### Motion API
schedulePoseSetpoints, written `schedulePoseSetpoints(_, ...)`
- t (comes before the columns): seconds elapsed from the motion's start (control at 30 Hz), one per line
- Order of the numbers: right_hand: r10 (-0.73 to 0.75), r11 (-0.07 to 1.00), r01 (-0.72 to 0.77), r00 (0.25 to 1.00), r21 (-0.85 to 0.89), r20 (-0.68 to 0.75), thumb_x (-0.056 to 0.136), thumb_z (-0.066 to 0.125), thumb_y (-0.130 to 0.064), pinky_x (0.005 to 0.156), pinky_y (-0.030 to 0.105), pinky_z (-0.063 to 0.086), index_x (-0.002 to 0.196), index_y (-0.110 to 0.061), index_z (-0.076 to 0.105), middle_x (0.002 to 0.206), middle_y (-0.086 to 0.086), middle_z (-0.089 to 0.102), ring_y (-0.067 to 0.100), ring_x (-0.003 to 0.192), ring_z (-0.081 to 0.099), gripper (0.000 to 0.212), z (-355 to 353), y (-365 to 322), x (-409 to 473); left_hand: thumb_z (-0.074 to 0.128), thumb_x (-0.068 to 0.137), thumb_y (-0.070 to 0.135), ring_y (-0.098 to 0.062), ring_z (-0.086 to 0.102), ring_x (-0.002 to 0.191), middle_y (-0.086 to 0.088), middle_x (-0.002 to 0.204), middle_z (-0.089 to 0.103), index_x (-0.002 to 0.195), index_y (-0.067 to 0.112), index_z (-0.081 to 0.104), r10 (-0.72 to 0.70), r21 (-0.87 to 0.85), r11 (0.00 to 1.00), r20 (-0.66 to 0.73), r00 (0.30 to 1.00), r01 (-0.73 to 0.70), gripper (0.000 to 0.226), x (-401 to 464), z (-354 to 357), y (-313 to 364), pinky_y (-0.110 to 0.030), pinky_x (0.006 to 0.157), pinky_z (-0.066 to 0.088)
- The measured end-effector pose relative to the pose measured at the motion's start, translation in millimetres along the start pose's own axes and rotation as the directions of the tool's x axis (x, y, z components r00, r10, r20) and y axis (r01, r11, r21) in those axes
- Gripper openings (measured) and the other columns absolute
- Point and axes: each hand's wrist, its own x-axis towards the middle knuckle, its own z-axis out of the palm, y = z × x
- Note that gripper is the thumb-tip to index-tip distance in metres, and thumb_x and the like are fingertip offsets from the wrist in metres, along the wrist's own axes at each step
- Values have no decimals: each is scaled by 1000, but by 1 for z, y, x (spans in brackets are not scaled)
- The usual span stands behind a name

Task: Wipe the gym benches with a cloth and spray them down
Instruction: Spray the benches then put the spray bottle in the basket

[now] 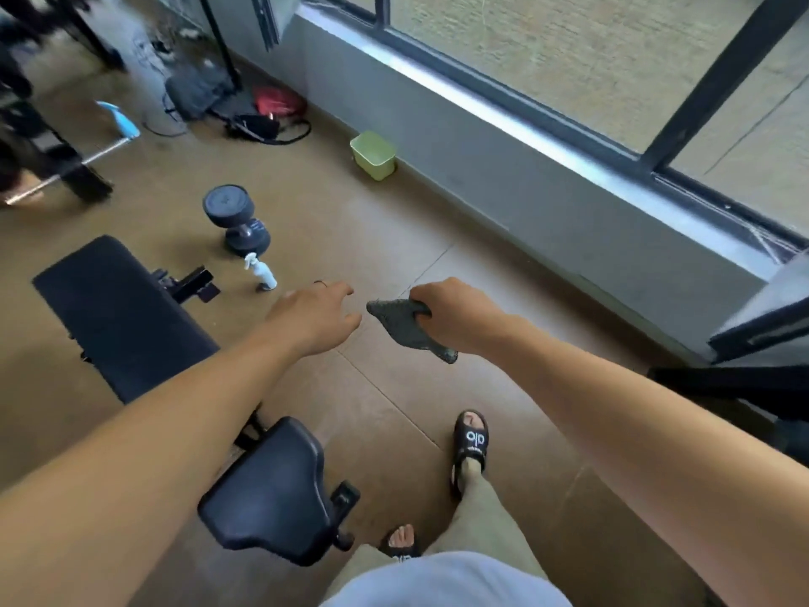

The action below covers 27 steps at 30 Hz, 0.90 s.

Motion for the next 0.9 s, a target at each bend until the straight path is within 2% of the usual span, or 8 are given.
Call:
schedulePoseSetpoints(0.17, -157, 984, 161, 986, -70, 49, 93, 48, -15, 65, 34, 41, 87, -18, 47, 81, 4, 51, 31, 78, 52, 7, -37, 24, 131, 48, 102, 44, -30, 45, 139, -6, 156, 44, 152, 24, 40, -137, -79, 988, -28, 990, 134, 55, 92, -39, -18, -41, 107, 39)
schedulePoseSetpoints(0.33, -315, 939, 326, 944, -114, 103, 98, 46, -18, 58, 30, 32, 90, -16, 47, 69, -2, 40, 27, 69, 47, 9, -92, 29, 254, 49, 102, 43, -28, 43, 140, -4, 154, 45, 150, 23, 43, -291, -167, 945, -34, 956, 282, 52, 167, -91, -39, -42, 111, 38)
schedulePoseSetpoints(0.43, -358, 917, 376, 924, -134, 138, 96, 46, -19, 64, 33, 36, 88, -18, 47, 74, 1, 46, 32, 79, 54, 8, -114, 23, 323, 49, 103, 42, -26, 43, 139, -1, 154, 44, 150, 25, 43, -353, -235, 913, -48, 935, 332, 50, 206, -122, -56, -41, 110, 38)
schedulePoseSetpoints(0.6, -438, 860, 478, 871, -177, 220, 97, 46, -23, 65, 34, 38, 89, -23, 48, 87, 4, 54, 33, 86, 57, 8, -132, -4, 439, 55, 99, 43, -27, 48, 136, 2, 152, 46, 148, 28, 44, -423, -367, 853, -69, 903, 372, 53, 273, -149, -107, -43, 107, 42)
schedulePoseSetpoints(0.7, -483, 829, 544, 814, -132, 322, 95, 47, -23, 70, 40, 49, 87, -28, 49, 89, 5, 62, 34, 90, 61, 9, -127, -31, 514, 64, 95, 40, -23, 48, 136, 4, 150, 48, 148, 30, 45, -410, -425, 838, -76, 909, 342, 57, 320, -161, -154, -41, 107, 42)
schedulePoseSetpoints(0.77, -517, 805, 584, 776, -102, 361, 94, 48, -23, 77, 46, 54, 86, -31, 49, 90, 7, 66, 35, 89, 62, 11, -121, -51, 567, 68, 92, 35, -23, 51, 131, 5, 142, 54, 139, 29, 53, -394, -451, 835, -91, 915, 315, 50, 356, -168, -193, -38, 101, 44)
schedulePoseSetpoints(0.83, -529, 803, 591, 766, -77, 366, 95, 48, -24, 78, 48, 55, 90, -30, 54, 91, 8, 67, 35, 88, 61, 10, -114, -73, 621, 70, 91, 25, -25, 57, 116, 0, 122, 62, 121, 23, 64, -372, -498, 823, -110, 922, 273, 30, 394, -176, -236, -35, 88, 43)
schedulePoseSetpoints(0.9, -527, 812, 583, 764, -46, 373, 95, 47, -26, 76, 48, 55, 97, -25, 61, 91, 8, 67, 33, 87, 61, 14, -104, -94, 677, 67, 92, 16, -25, 58, 104, -6, 108, 64, 109, 12, 67, -354, -505, 824, -103, 929, 258, 17, 434, -183, -280, -30, 72, 31)
